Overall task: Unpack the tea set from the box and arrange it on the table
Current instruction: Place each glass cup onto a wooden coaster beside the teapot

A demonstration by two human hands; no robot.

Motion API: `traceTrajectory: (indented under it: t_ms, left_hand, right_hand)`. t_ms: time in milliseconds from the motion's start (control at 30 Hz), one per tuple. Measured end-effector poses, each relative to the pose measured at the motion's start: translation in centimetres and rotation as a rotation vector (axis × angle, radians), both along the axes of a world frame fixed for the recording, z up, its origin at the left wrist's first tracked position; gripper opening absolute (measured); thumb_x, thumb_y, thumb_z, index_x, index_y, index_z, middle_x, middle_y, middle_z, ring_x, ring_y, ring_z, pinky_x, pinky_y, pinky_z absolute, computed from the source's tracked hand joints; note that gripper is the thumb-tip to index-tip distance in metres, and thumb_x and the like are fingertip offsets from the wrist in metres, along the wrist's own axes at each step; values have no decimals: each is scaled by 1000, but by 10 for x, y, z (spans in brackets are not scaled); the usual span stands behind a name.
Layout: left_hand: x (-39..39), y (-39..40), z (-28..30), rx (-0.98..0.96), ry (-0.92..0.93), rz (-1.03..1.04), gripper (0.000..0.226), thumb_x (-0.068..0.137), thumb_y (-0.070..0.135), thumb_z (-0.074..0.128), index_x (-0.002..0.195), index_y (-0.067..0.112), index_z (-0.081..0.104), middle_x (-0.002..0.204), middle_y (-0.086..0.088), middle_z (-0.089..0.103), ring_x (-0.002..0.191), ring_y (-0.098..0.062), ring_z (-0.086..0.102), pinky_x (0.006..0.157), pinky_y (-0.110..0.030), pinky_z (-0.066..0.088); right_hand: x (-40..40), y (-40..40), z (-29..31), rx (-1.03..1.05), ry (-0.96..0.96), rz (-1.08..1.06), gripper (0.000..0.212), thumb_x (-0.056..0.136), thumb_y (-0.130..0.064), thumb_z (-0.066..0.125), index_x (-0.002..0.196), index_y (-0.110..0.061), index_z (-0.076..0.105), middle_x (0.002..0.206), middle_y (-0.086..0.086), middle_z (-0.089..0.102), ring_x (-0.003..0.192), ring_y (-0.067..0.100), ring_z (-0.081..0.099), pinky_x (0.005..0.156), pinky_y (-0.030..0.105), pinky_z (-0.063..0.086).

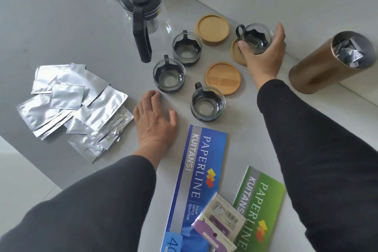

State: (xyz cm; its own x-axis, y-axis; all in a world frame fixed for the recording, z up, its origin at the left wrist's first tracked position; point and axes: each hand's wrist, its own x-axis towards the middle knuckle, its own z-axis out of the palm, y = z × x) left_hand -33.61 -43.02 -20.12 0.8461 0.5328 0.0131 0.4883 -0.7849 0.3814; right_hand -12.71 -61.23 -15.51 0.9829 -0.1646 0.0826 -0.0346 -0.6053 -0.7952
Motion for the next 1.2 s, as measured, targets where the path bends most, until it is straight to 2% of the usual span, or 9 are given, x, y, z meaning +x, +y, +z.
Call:
traceTrajectory:
  t_ms: [100,300,400,567,700,767,900,1033,1200]
  left_hand:
    - [0,-1,1,-8,-12,5,57,82,35,45,134,11,40,140,-5,37,133,-22,32,114,-35,16]
    - [-1,-3,3,-41,-26,14,57,80,34,42,132,10,41,139,-4,37,131,-22,32,113,-34,15]
    - [-1,-4,4,-57,-27,5,56,82,32,44,133,9,41,140,-5,37,132,-23,32,114,-35,14]
    - [-4,-2,6,-86,-25,-34,56,84,31,45,135,8,39,142,-7,35,135,-24,29,114,-37,13]
    - [-6,-1,6,-115,-29,-54,54,85,28,50,135,8,39,143,-7,35,137,-23,27,115,-36,11]
    - [-6,-1,6,-119,-33,-62,54,85,28,48,134,8,40,142,-7,36,136,-24,28,115,-37,12]
    - [-6,-1,6,-121,-47,-60,55,83,30,44,133,7,42,140,-9,39,134,-27,31,113,-39,14]
    - [-5,-2,5,-120,-14,-55,52,84,29,48,132,9,41,141,-7,36,135,-25,29,115,-39,14]
    - [-1,-5,4,-121,-4,-49,52,84,29,47,131,10,41,140,-5,35,136,-24,26,115,-39,14]
  right_hand:
    - [-19,3,8,-50,-107,-38,82,78,-44,66,145,-16,26,143,5,37,134,19,33,107,38,32]
    - [-64,22,15,-39,-209,8,65,80,-35,64,137,-12,41,130,9,48,122,22,43,101,35,38]
    - [-89,32,14,-33,-192,97,65,79,-37,65,135,-11,43,128,9,49,120,22,46,102,36,39]
    - [-145,50,4,-16,-119,145,77,71,-46,72,135,-15,43,127,5,49,120,15,45,102,27,38]
    - [-174,60,-11,-34,-61,165,86,65,-45,81,135,-16,42,124,4,48,117,18,46,101,30,41]
    - [-177,62,-13,-49,-61,148,85,64,-39,83,135,-15,43,123,6,48,117,19,47,101,29,41]
    - [-168,64,-8,-68,-130,81,77,65,-31,84,131,-12,49,117,9,52,108,12,46,93,15,37]
    - [-139,59,5,-18,-171,-3,78,66,-27,84,133,-14,46,120,9,47,112,14,46,92,5,33]
    - [-106,54,12,26,-44,-20,84,69,-26,82,140,-23,37,123,6,40,107,9,46,95,14,36]
